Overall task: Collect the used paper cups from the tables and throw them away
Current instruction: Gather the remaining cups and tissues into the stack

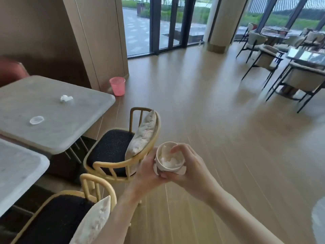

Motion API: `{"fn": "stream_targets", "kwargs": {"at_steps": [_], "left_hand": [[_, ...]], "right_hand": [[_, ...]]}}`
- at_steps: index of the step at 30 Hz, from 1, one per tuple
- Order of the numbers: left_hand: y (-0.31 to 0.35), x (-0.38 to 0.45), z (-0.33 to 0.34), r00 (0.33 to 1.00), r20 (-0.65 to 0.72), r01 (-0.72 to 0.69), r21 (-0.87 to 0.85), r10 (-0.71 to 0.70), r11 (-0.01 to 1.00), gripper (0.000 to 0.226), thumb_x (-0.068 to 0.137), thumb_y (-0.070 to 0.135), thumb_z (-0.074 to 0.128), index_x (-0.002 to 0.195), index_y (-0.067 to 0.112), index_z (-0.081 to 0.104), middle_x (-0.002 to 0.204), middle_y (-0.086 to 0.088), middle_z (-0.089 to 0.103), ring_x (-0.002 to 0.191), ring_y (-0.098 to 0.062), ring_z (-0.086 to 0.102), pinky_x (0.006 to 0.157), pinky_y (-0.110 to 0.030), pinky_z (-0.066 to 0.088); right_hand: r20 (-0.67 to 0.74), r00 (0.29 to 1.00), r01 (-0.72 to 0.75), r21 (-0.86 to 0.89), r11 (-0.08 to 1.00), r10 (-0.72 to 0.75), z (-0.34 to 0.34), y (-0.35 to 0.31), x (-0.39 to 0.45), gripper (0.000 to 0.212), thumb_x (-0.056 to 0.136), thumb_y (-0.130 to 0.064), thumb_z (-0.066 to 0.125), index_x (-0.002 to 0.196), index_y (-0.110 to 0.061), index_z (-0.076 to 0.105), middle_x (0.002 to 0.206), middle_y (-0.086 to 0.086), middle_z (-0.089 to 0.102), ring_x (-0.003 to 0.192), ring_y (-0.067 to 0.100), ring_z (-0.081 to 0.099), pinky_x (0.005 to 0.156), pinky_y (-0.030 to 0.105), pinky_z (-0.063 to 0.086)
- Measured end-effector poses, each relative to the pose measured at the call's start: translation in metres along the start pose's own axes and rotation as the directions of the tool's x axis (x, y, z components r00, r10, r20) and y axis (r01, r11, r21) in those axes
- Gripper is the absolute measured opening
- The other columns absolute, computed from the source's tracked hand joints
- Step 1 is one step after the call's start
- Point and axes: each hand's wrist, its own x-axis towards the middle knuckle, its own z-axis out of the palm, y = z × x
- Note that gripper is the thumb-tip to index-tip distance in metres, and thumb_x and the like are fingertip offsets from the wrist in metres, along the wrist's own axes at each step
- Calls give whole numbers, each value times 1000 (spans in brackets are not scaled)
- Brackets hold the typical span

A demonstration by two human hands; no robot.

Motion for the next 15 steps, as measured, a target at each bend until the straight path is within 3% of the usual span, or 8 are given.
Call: {"fn": "stream_targets", "kwargs": {"at_steps": [4, 5, 8, 12, 15], "left_hand": [[30, 51, 54, 986, -151, -57, 88, 70, 994, 70, 64, 39, 87, 120, 58, 50, 112, 32, 65, 109, 9, 62, 89, -6, 47], [37, 64, 64, 983, -168, -56, 93, 71, 994, 68, 64, 42, 86, 119, 58, 50, 111, 33, 65, 108, 12, 61, 86, -3, 45], [52, 100, 88, 969, -244, -10, 72, 27, 997, 63, 64, 45, 84, 118, 47, 52, 110, 21, 69, 107, 7, 64, 86, -7, 47], [56, 147, 104, 961, -276, -3, 62, 20, 998, 67, 69, 18, 92, 126, 23, 57, 116, 1, 71, 110, -11, 68, 94, -33, 55], [51, 181, 114, 949, -316, 19, 83, 8, 996, 73, 69, 13, 93, 127, 33, 53, 119, 0, 71, 111, -12, 67, 96, -37, 55]], "right_hand": [[48, 998, 35, 31, 999, -36, -62, 44, 41, 61, 66, -52, 80, 112, -47, 39, 114, -21, 57, 104, 0, 57, 80, 17, 47], [56, 997, 44, 49, 998, -47, -75, 53, 53, 66, 65, -51, 81, 115, -49, 38, 115, -22, 58, 105, 0, 58, 82, 20, 49], [78, 994, 71, 124, 990, -81, -103, 74, 84, 83, 65, -48, 83, 129, -52, 31, 119, -26, 57, 111, -1, 57, 89, 25, 52], [102, 987, 108, 172, 979, -126, -129, 102, 127, 92, 64, -53, 84, 138, -48, 30, 122, -29, 56, 117, -4, 55, 94, 26, 52], [103, 985, 116, 197, 973, -138, -140, 122, 161, 83, 62, -50, 85, 130, -51, 38, 119, -28, 59, 114, -3, 57, 93, 31, 54]]}}
